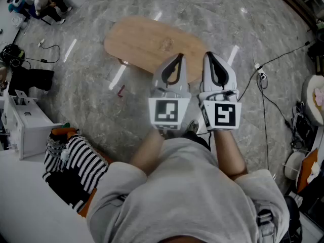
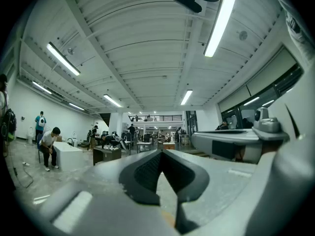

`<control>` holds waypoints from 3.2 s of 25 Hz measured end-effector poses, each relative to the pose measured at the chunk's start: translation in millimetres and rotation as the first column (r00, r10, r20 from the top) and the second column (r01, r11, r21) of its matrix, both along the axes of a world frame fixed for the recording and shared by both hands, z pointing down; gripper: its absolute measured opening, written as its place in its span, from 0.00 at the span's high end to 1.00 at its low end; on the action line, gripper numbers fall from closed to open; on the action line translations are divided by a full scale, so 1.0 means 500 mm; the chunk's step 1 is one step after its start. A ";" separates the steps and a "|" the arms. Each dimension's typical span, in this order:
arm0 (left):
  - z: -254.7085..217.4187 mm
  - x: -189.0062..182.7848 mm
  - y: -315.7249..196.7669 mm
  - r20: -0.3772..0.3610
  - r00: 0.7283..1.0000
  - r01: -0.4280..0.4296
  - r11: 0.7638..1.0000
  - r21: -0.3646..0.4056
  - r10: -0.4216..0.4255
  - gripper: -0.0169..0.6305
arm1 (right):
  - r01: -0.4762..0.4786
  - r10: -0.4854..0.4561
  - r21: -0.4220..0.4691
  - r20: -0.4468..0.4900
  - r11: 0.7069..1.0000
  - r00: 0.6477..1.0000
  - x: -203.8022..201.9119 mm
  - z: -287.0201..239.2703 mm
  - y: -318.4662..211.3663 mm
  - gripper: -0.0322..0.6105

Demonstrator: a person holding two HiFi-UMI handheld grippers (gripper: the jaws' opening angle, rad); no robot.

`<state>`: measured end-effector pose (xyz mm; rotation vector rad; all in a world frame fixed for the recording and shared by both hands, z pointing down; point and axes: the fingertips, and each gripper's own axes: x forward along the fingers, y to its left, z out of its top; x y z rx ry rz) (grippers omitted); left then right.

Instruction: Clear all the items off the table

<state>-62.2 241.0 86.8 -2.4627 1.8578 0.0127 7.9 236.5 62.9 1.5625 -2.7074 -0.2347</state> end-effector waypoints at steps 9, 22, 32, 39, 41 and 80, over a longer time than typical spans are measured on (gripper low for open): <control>0.020 -0.043 0.015 -0.010 1.000 0.016 1.000 -0.019 -0.016 0.94 | 0.063 -0.067 0.048 0.075 0.997 0.995 -0.053 0.005 0.014 0.94; 0.089 -0.163 0.024 -0.027 1.000 -0.018 0.995 -0.097 0.016 0.94 | 0.041 -0.038 -0.035 0.089 0.999 0.995 -0.152 0.072 0.007 0.94; 0.114 -0.167 -0.016 -0.079 0.994 -0.088 0.989 -0.118 0.079 0.94 | 0.008 -0.007 -0.025 0.063 1.000 0.998 -0.163 0.084 -0.003 0.94; 0.125 -0.137 -0.096 -0.039 0.997 -0.073 0.990 -0.121 0.068 0.94 | 0.024 -0.020 -0.037 0.101 0.999 0.995 -0.144 0.099 -0.096 0.94; 0.128 -0.143 -0.125 -0.026 0.998 -0.063 0.990 -0.125 0.060 0.94 | 0.038 -0.033 -0.041 0.111 0.998 0.993 -0.153 0.104 -0.134 0.94; 0.629 -0.095 -0.604 0.073 0.996 -0.018 0.886 -0.463 0.059 0.94 | 0.126 -0.078 -0.451 0.123 0.884 0.989 -0.064 0.657 -0.606 0.94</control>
